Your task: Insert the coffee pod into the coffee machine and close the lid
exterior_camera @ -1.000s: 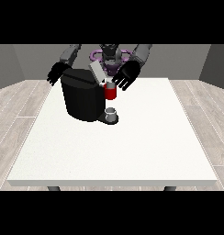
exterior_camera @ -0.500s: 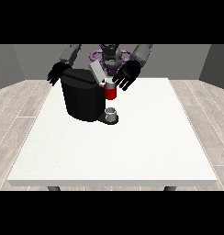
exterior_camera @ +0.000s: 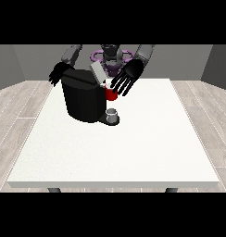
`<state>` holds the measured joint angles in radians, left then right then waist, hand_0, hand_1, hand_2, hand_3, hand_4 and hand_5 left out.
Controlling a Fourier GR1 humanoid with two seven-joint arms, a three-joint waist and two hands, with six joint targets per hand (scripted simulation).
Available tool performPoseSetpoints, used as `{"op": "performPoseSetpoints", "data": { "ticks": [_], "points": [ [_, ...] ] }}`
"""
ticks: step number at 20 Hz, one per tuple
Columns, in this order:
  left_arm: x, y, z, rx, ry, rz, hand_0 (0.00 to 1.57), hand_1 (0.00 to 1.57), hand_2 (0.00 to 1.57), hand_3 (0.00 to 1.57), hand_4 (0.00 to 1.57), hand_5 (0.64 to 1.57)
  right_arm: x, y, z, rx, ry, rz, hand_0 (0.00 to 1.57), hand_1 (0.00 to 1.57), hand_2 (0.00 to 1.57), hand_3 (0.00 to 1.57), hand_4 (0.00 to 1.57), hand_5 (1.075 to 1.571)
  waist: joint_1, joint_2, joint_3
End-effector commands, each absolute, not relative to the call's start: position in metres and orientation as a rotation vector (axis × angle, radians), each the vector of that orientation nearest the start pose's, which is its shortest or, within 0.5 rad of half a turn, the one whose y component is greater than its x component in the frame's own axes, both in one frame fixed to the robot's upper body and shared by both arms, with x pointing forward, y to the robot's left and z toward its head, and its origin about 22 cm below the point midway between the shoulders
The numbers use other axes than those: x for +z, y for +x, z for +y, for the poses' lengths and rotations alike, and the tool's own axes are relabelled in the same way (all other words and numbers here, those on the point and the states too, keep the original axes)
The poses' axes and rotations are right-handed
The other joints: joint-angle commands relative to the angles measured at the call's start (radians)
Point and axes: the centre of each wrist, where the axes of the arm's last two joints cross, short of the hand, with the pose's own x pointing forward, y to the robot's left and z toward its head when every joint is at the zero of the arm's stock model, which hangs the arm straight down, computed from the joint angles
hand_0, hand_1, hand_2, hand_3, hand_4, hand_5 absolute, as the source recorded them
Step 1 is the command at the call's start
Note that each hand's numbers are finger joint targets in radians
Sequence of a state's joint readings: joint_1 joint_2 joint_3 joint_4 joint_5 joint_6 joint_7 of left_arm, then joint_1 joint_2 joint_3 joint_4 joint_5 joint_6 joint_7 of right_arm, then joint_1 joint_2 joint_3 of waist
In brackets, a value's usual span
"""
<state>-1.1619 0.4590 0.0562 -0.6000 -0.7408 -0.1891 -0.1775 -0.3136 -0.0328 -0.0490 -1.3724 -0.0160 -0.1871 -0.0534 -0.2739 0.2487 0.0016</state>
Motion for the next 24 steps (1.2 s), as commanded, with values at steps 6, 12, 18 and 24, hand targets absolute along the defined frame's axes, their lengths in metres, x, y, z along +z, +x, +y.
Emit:
{"op": "performPoseSetpoints", "data": {
  "ticks": [6,12,18,24],
  "points": [
    [0.210,0.462,0.235,-1.119,0.737,-1.566,0.00,0.00,0.00,0.00,0.00,1.571,0.016,0.315,-0.226,-0.115,-0.121,-1.675,0.00,0.00,0.00,0.00,0.42,1.571,0.040,-0.058,-0.0012],
    [0.196,0.459,0.243,-1.112,0.691,-1.574,0.00,0.00,0.00,0.00,0.00,1.571,0.001,0.303,-0.225,-0.155,-0.128,-1.637,0.00,0.00,0.00,0.00,0.38,1.571,0.072,-0.119,-0.0015],
    [0.143,0.451,0.246,-0.795,0.402,-1.596,0.00,0.00,0.00,0.00,0.00,1.571,-0.030,0.276,-0.244,-0.195,-0.153,-1.554,0.00,0.00,0.00,0.00,0.42,1.571,0.145,-0.239,-0.0021],
    [0.053,0.422,0.245,-0.494,0.091,-1.597,0.00,0.00,0.00,0.00,0.00,1.571,-0.039,0.253,-0.276,-0.168,-0.200,-1.506,0.00,0.00,0.00,0.00,0.49,1.571,0.206,-0.382,-0.0027]
  ]
}}
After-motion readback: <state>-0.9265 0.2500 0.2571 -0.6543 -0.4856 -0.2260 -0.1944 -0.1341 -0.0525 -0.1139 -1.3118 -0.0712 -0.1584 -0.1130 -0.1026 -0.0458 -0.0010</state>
